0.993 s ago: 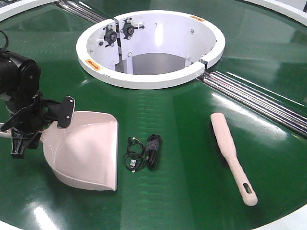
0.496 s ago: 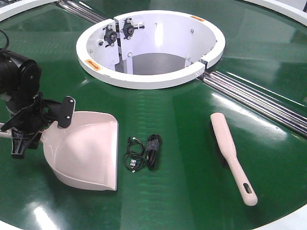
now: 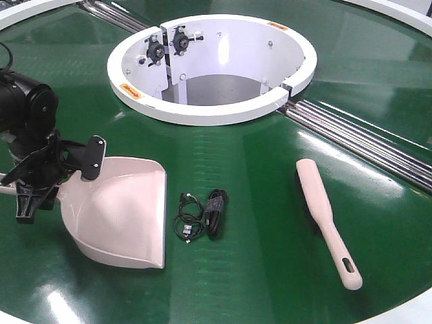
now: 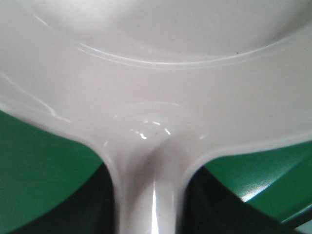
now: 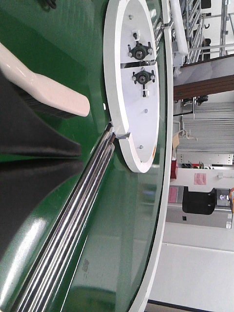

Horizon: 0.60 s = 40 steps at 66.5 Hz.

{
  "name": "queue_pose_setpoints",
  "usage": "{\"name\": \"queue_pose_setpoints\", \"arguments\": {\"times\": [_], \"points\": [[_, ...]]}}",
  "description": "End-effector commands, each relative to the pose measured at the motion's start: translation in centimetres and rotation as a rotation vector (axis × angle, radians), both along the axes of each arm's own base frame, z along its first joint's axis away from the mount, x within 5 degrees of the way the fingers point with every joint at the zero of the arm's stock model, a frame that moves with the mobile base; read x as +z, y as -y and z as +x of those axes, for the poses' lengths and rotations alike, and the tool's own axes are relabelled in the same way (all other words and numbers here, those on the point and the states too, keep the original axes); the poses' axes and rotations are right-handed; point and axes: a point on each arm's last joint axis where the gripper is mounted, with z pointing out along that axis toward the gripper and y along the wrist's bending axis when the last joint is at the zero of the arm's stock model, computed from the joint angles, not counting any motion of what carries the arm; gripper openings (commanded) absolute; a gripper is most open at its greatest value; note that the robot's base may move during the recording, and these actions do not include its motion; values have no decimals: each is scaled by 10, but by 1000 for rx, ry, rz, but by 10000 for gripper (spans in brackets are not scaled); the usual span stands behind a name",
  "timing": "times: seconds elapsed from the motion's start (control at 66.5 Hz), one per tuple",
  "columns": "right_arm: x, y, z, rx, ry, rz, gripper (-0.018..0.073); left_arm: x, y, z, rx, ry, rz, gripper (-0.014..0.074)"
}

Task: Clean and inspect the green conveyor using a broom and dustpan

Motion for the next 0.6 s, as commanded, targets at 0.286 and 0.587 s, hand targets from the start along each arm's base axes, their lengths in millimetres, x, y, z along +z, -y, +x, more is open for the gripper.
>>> {"name": "queue_pose_setpoints", "arguments": {"times": [0.286, 0.587], "points": [[23, 0, -3, 3, 129, 48, -8, 23, 2, -3, -12, 53, -5, -6], [90, 0, 19, -8, -173, 151, -8, 23, 2, -3, -12, 53, -5, -6]]}}
